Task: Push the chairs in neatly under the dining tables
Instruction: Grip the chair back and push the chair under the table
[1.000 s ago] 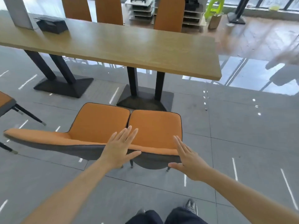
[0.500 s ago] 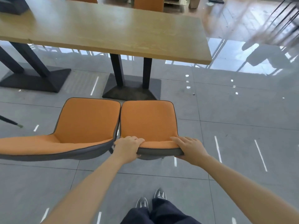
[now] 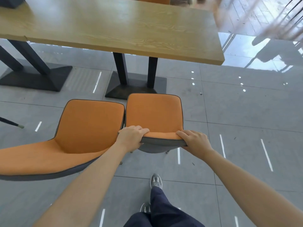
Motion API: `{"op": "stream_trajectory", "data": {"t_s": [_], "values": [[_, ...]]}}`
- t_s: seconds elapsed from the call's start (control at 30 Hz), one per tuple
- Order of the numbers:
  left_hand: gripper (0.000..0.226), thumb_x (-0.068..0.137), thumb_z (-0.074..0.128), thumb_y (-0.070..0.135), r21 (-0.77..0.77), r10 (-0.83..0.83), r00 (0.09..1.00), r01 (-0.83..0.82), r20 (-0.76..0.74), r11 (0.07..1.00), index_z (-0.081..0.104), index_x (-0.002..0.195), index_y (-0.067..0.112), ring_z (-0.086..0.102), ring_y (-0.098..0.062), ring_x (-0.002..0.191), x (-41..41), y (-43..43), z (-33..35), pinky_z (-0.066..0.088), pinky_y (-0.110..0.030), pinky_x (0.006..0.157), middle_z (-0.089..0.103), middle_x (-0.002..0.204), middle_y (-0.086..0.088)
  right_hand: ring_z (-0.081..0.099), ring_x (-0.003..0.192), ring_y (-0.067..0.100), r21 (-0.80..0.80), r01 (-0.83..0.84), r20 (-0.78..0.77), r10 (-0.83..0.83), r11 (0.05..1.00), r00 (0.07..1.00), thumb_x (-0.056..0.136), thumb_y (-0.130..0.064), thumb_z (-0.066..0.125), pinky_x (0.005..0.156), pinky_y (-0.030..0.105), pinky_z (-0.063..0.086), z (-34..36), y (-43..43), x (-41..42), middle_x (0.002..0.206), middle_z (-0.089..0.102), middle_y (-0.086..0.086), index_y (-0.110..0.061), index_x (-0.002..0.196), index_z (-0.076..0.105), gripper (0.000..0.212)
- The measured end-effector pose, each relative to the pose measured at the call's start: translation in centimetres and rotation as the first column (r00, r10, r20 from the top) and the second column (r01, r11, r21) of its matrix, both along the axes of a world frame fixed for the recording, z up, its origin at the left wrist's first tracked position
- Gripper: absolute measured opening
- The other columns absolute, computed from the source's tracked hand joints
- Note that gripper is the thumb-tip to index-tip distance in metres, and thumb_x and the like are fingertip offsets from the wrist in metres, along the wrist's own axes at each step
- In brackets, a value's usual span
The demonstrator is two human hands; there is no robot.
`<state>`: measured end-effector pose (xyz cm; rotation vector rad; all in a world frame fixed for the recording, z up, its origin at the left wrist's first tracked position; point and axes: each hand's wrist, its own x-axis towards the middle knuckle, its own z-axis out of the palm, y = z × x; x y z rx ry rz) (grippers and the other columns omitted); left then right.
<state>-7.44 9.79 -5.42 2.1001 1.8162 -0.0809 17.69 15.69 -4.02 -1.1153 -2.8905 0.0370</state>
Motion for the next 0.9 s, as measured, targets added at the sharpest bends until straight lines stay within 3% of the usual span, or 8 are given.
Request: {"op": "stream_trajectory", "data": {"t_s": [0.27,0.4,0.67,0.77,0.9], "values": [[0.045,0.088,0.058,0.026,0.029,-0.016,1.000,0.016,-0.006,0.999,0.045,0.130,0.024,0.057,-0.024,0.106,-1.1,7.7,-0.1,0.052,-0.039,0.085,0.060,0.121,-0.004,0.066,0.050,0.023,-0.007,0.011,-0.024,-0.011,1.000,1.000,0.038,-0.014,0.093,0.034,0.027,0.047,0.0,7.8,-1.1,0.074,0.073,0.003,-0.010,0.088,0.070,0.056],[0.044,0.088,0.059,0.026,0.035,-0.028,1.000,0.028,0.001,0.999,0.045,0.130,0.024,0.057,-0.023,0.106,-1.6,10.8,-0.3,0.053,-0.037,0.082,0.061,0.120,-0.003,0.064,0.048,0.018,0.026,0.003,0.004,-0.003,1.000,1.000,0.037,-0.020,0.093,0.032,0.023,0.044,-0.2,11.0,-1.5,0.072,0.073,-0.002,-0.014,0.086,0.070,0.054],[0.043,0.088,0.059,0.026,0.051,-0.021,1.000,0.022,-0.009,0.998,0.047,0.129,0.026,0.059,-0.022,0.102,-3.3,15.0,-0.4,0.054,-0.036,0.082,0.063,0.118,-0.002,0.064,0.052,0.021,0.003,0.030,0.014,-0.030,1.000,0.999,0.049,-0.013,0.088,0.037,0.022,0.041,-0.5,15.1,-2.9,0.073,0.072,0.002,-0.013,0.091,0.069,0.046],[0.043,0.087,0.060,0.025,0.050,-0.027,1.000,0.027,-0.005,0.998,0.048,0.128,0.024,0.060,-0.023,0.101,-3.7,16.1,-0.3,0.055,-0.037,0.083,0.063,0.117,-0.003,0.067,0.073,0.027,-0.059,0.050,0.027,-0.049,0.997,0.998,0.069,-0.015,0.077,0.052,0.026,0.043,-0.8,16.3,-3.3,0.094,0.072,0.004,-0.013,0.109,0.063,0.042],[0.042,0.088,0.060,0.024,0.049,-0.019,0.999,0.021,-0.030,0.999,0.048,0.128,0.024,0.060,-0.023,0.102,-4.8,17.3,-0.1,0.054,-0.037,0.086,0.063,0.116,-0.003,0.062,0.096,0.025,-0.089,0.069,0.049,-0.065,0.994,0.997,0.086,-0.023,0.058,0.063,0.026,0.032,-1.5,17.5,-4.5,0.117,0.064,0.000,-0.019,0.127,0.049,0.042]]}}
